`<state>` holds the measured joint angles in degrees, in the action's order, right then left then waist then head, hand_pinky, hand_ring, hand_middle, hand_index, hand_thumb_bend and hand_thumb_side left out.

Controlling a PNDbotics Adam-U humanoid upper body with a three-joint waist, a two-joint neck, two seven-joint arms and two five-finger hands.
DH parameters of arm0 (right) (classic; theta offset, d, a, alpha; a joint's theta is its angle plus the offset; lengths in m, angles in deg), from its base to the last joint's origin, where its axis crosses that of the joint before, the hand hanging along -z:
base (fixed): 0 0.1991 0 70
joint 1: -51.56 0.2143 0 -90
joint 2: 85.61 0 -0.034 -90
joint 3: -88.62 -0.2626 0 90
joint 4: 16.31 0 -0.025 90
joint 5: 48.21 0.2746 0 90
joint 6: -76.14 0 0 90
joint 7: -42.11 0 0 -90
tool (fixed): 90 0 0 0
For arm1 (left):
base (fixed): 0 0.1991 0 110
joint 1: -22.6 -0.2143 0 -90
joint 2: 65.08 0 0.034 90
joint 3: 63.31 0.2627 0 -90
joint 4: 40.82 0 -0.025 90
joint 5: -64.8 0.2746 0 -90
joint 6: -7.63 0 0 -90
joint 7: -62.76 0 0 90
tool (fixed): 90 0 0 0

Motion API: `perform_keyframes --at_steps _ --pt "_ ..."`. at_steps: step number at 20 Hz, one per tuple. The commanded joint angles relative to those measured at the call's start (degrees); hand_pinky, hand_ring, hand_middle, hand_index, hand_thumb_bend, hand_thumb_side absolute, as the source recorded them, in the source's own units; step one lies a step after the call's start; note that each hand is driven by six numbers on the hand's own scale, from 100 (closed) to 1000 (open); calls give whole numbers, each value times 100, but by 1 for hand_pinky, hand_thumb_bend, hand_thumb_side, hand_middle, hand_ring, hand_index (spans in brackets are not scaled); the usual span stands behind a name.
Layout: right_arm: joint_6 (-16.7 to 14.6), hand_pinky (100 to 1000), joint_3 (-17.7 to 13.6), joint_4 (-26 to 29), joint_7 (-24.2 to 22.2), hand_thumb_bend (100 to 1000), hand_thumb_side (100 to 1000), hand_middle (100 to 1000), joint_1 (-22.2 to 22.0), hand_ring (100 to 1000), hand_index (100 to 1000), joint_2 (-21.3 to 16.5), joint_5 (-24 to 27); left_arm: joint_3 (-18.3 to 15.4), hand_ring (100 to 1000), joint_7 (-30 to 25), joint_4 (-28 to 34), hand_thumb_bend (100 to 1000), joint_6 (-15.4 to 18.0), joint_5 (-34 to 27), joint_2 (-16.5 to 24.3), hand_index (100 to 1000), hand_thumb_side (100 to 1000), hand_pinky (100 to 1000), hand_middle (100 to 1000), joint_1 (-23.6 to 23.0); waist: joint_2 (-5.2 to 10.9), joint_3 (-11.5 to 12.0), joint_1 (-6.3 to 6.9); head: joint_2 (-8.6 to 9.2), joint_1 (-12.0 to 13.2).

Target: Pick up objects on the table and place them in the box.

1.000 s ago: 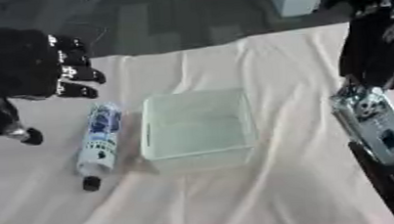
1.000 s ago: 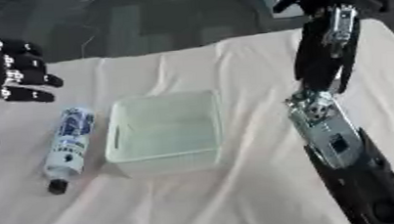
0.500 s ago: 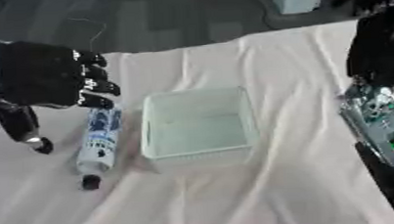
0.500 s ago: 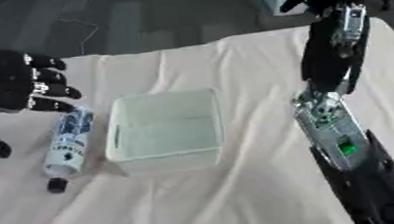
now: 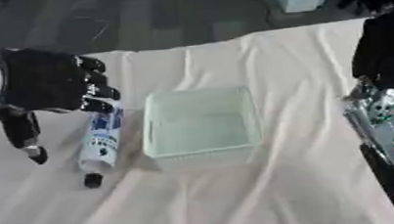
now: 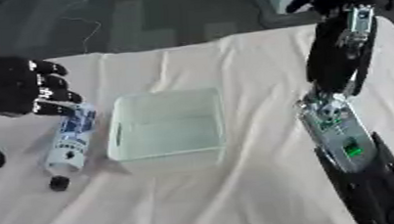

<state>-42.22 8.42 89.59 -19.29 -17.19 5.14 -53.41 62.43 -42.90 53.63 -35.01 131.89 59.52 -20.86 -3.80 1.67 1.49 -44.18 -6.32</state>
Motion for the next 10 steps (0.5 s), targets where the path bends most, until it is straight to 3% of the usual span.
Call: perform_keyframes --at_steps 1,10 --pt "-14 381 -35 49 -12 100 1000 589 89 535 629 -2 16 -58 777 -612 -144 860 460 207 178 865 517 838 856 20 48 -10 0 6 78" --pt "-25 381 -26 44 -10 100 1000 589 79 535 629 59 20 70 778 -581 -412 838 460 297 100 863 520 837 859 -179 36 -46 -1 6 135"
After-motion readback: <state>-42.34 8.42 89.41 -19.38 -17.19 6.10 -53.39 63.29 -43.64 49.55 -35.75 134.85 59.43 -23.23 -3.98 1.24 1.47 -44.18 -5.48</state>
